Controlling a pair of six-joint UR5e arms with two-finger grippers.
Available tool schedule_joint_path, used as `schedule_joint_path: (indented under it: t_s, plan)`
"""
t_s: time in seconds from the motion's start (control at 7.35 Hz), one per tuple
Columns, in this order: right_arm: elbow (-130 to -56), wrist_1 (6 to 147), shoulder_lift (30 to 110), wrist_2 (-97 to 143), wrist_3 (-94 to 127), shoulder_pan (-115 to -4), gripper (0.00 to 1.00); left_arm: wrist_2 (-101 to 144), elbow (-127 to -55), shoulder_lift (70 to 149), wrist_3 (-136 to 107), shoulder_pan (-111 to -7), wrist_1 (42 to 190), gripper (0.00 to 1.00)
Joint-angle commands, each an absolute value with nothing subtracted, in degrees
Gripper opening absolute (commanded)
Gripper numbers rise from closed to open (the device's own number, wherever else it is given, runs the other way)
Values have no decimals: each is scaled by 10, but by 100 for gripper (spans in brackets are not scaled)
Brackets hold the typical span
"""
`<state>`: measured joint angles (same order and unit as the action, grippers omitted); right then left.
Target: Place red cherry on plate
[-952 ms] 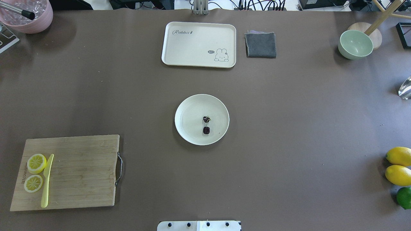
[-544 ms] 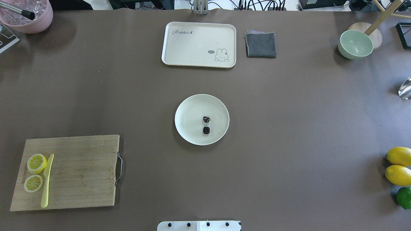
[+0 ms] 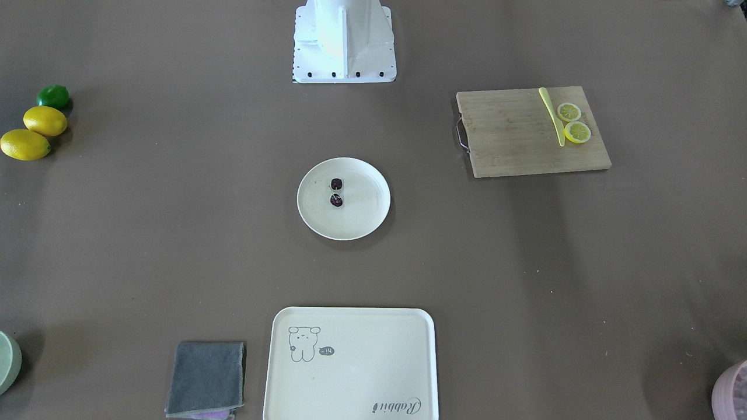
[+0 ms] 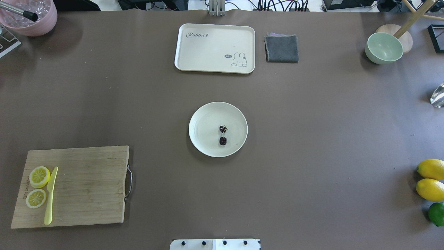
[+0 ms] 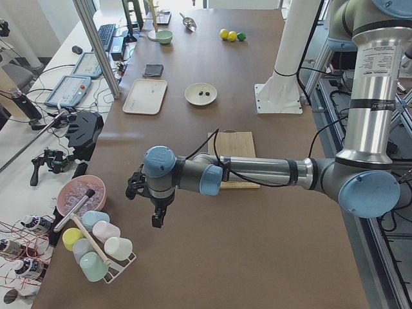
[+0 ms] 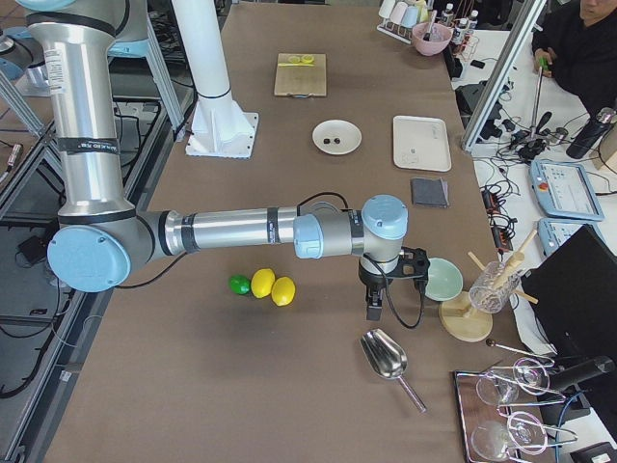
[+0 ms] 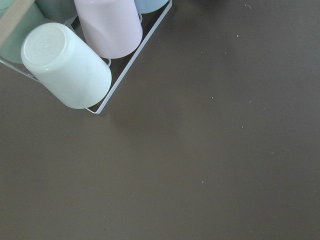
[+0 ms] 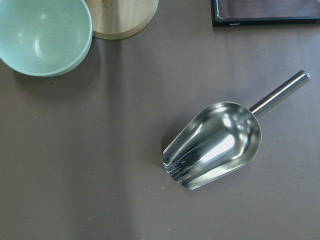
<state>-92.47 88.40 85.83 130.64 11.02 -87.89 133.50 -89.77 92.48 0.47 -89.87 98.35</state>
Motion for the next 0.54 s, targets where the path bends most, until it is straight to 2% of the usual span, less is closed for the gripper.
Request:
schedule_joint_path:
  t_s: [0.0, 0.41]
  plan:
    - [-925, 882, 857, 1307, 111, -879, 100, 1334, -897, 927, 4, -898, 983, 98]
    - [-926, 882, 857, 1308, 109, -879, 100, 1334, -894, 928, 4, -898, 983, 98]
